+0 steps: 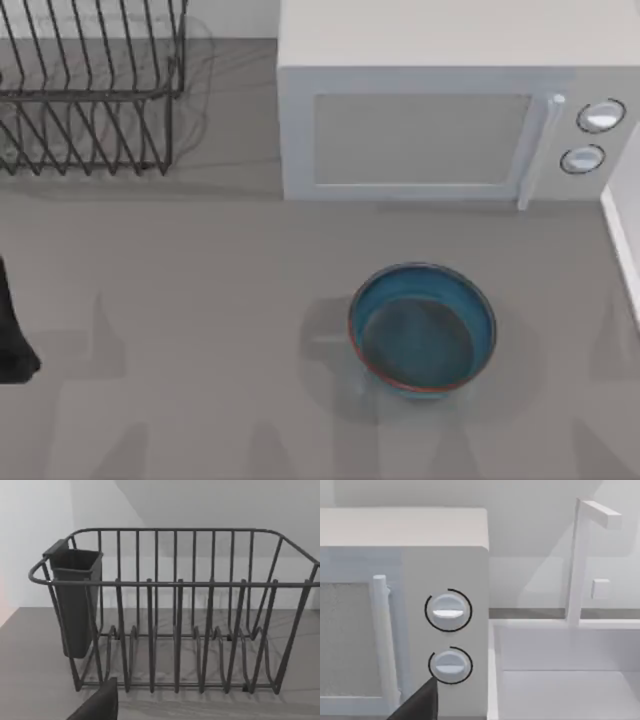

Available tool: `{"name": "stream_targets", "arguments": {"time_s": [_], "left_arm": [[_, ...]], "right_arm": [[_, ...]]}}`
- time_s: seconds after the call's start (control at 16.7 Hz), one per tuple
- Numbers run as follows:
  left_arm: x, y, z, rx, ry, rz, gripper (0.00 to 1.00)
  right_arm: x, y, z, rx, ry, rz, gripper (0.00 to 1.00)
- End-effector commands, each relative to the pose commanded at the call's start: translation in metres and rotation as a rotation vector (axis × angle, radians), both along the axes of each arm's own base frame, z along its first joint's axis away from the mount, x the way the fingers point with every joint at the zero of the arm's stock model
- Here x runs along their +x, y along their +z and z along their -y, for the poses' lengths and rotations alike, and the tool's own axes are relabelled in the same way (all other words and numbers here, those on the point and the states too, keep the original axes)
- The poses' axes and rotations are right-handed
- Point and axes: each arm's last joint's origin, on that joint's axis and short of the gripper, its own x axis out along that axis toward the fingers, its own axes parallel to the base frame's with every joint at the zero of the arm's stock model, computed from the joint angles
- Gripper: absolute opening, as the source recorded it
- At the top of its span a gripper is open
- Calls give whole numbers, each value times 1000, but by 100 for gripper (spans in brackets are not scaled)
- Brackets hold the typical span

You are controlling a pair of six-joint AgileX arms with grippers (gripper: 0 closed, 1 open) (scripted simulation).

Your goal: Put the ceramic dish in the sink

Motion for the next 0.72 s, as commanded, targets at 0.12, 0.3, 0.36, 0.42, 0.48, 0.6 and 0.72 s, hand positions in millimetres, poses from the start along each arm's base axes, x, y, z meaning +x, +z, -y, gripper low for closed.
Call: {"name": "stream_targets", "arguments": {"time_s": [0.12,0.3,0.36,0.42,0.48,0.6,0.72], "left_arm": [[0,0,0,0,0,0,100],[0,0,0,0,0,0,100],[0,0,0,0,0,0,100],[0,0,0,0,0,0,100],[0,0,0,0,0,0,100],[0,0,0,0,0,0,100],[0,0,0,0,0,0,100]], "right_arm": [[0,0,0,0,0,0,100],[0,11,-3,25,27,-56,100],[1,18,-5,40,42,-92,100],[2,28,-7,57,58,-136,100],[5,38,-9,75,75,-188,100],[15,61,-16,109,107,-324,100],[33,80,-26,136,131,-500,100]]}}
